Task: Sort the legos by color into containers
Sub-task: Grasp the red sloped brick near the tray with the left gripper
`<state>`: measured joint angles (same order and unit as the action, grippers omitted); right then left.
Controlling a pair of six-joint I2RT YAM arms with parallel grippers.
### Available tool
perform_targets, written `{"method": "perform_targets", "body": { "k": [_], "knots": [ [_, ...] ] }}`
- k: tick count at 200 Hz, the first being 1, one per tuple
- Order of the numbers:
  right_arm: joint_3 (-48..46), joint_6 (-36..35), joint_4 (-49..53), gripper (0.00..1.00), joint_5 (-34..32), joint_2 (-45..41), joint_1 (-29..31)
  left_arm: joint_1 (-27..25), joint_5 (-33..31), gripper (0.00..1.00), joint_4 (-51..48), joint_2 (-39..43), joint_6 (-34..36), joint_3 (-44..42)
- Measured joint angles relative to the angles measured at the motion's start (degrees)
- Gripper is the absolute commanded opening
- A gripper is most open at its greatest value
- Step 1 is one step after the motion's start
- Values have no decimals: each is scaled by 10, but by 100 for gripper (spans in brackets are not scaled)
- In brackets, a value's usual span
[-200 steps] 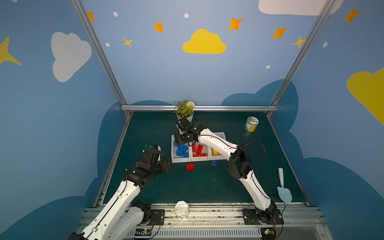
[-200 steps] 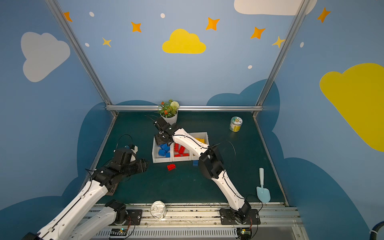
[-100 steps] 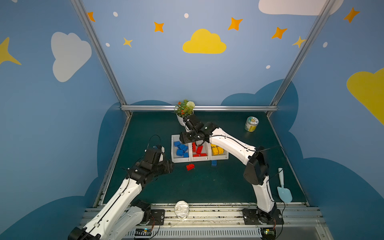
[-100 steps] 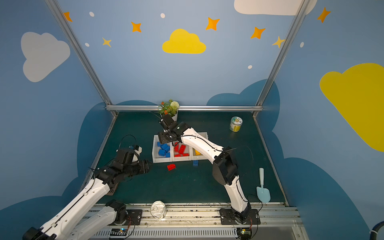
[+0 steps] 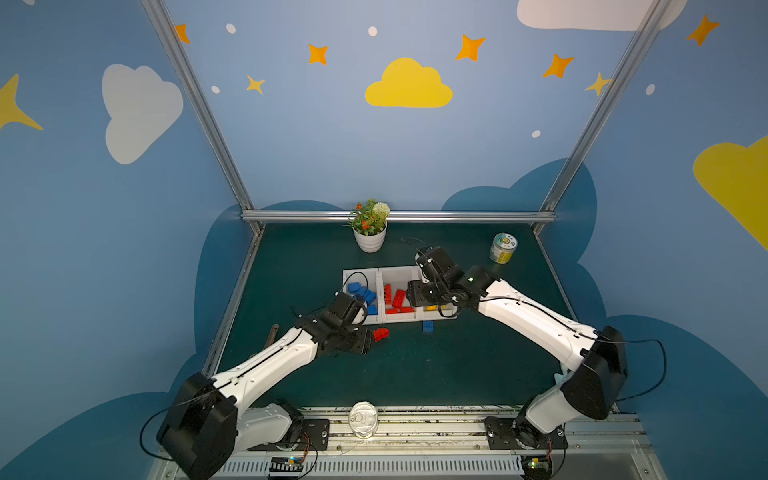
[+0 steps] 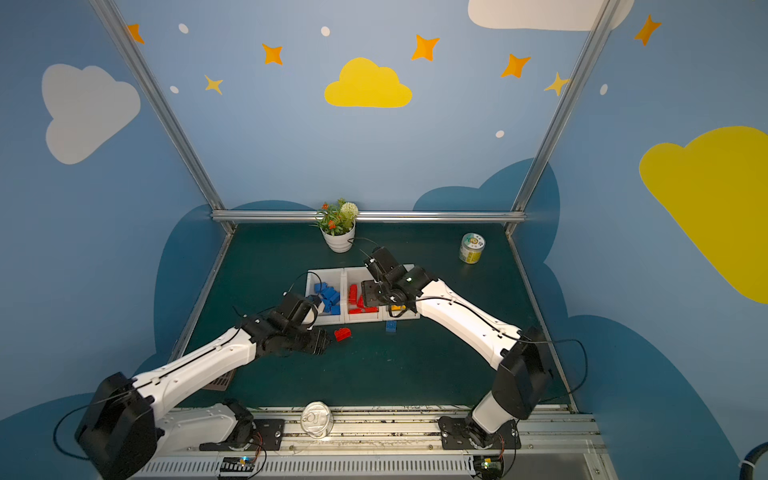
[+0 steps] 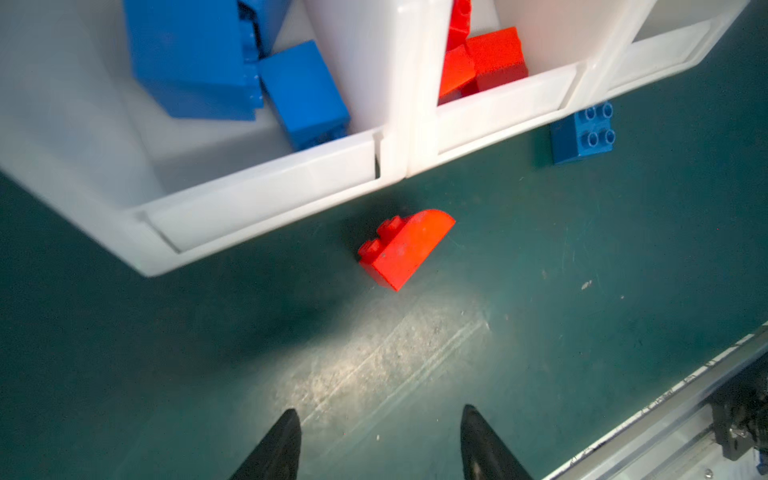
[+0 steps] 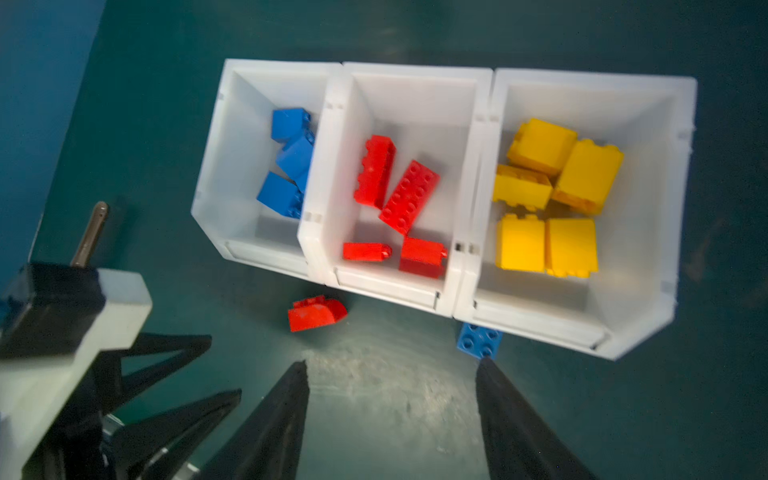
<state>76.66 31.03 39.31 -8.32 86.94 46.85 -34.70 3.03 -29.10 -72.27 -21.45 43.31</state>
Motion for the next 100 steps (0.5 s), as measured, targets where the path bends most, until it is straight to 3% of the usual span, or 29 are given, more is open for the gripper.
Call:
{"method": "perform_targets", "body": {
  "k": [54,100],
  "knots": [
    [-160,31,-37,64,-53,-164,-15,-10,-2,61,15,-114,38,58],
    [-197,43,-38,65,-83,-233,-26,-16,-2,64,21,-191,63,111]
  ]
}}
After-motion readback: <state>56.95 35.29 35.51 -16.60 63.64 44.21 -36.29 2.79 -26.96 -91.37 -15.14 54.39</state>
